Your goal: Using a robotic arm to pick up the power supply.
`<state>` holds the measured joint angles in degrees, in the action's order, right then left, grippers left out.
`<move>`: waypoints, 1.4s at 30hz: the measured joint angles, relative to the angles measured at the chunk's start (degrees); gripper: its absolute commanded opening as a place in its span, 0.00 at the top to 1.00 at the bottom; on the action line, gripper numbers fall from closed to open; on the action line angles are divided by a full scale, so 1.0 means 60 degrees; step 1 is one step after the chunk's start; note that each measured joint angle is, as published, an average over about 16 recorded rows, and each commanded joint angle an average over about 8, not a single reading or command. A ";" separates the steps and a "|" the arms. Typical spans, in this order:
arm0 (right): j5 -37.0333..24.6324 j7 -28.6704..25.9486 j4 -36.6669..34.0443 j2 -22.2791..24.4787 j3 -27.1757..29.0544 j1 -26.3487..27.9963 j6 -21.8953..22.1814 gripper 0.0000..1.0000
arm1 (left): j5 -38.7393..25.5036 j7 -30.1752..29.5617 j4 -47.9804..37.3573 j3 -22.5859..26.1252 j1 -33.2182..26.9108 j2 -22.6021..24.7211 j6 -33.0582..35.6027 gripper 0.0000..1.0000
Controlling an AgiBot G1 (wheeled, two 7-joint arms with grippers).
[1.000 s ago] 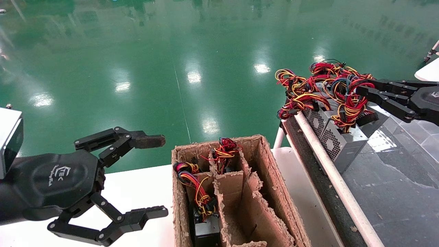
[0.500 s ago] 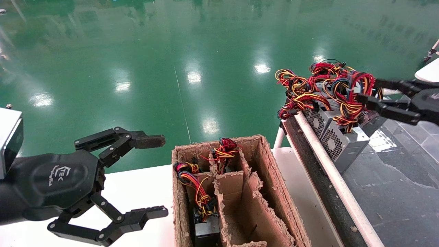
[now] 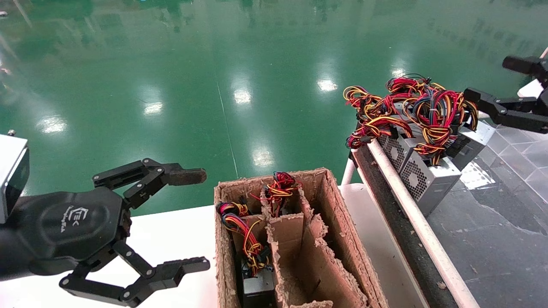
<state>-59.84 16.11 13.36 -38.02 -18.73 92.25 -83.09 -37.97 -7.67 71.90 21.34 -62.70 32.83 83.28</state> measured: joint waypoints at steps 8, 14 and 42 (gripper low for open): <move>0.0417 -0.0406 0.1188 0.0058 0.0106 -0.0635 -0.0033 0.00 | 0.0001 0.0001 -0.0002 0.0000 0.0000 0.0000 -0.0001 0.00; 0.0725 -0.0893 0.2247 0.0111 0.0147 -0.1171 -0.0081 0.00 | 0.0001 0.0001 -0.0002 0.0001 0.0000 0.0000 0.0000 0.00; 0.2166 -0.3165 0.7186 0.0358 0.0340 -0.3671 -0.0305 0.00 | 0.0002 0.0001 -0.0002 0.0002 0.0000 -0.0001 -0.0001 0.00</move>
<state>-46.85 -2.88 56.48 -35.87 -16.69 70.22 -84.92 -37.95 -7.66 71.89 21.35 -62.70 32.82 83.28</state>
